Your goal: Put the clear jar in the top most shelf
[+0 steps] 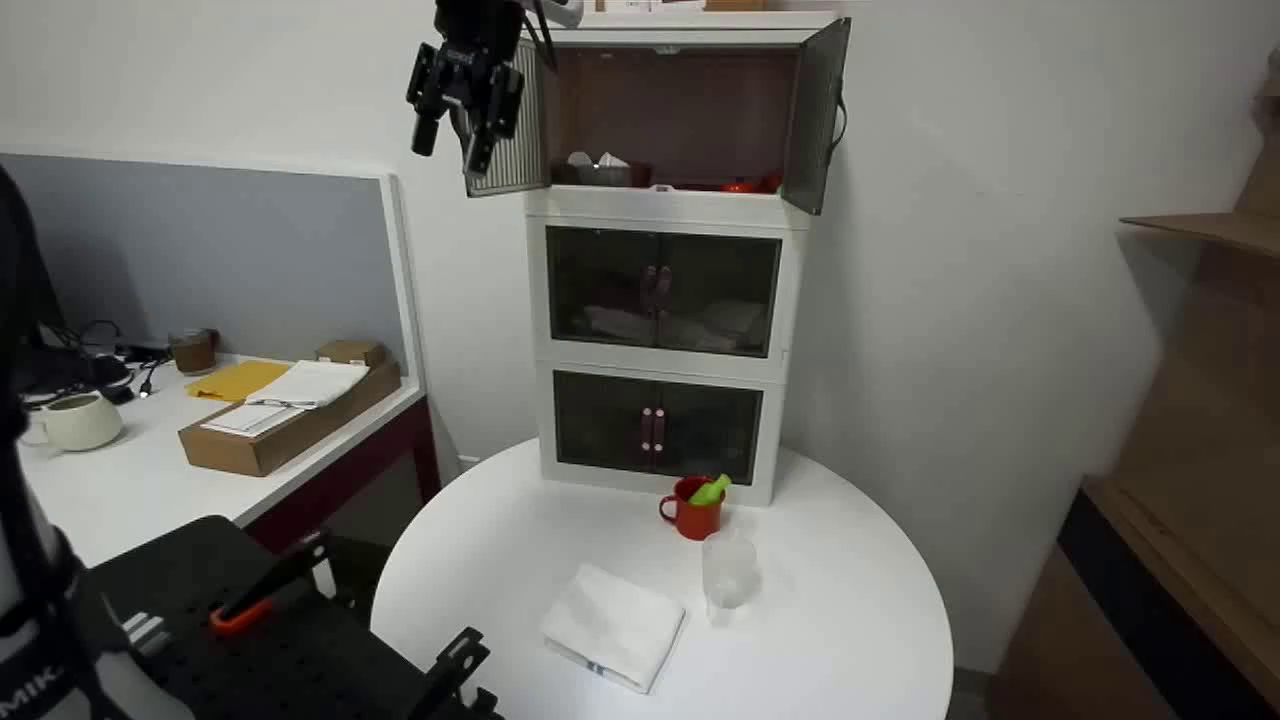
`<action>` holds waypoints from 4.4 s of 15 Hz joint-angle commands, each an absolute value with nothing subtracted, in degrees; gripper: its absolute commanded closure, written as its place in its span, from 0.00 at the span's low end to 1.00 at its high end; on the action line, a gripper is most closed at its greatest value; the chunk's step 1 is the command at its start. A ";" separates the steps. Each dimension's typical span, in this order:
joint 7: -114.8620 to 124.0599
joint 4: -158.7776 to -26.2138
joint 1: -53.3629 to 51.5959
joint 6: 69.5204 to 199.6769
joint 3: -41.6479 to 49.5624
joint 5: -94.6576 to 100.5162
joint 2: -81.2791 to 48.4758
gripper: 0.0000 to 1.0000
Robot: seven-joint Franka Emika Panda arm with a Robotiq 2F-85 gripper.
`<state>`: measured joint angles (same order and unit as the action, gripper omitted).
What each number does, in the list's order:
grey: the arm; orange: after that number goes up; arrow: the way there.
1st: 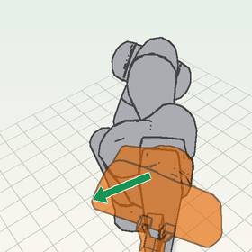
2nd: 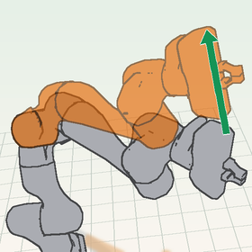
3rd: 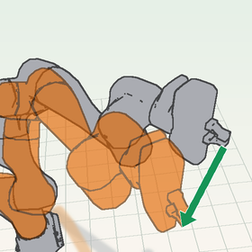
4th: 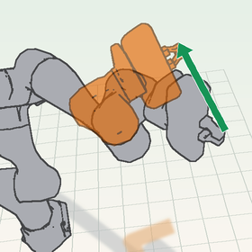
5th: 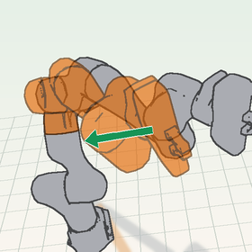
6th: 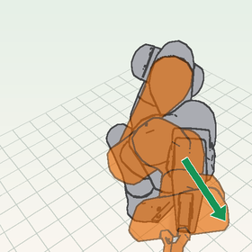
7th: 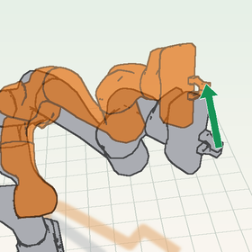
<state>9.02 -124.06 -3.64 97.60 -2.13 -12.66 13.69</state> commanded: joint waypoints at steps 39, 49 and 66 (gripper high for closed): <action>-23.03 -80.52 15.87 128.83 0.46 5.25 -64.41 0.00; -17.78 -77.97 14.29 135.90 1.83 5.67 -71.17 0.00; -16.93 -79.47 14.01 137.37 1.76 5.64 -71.08 0.93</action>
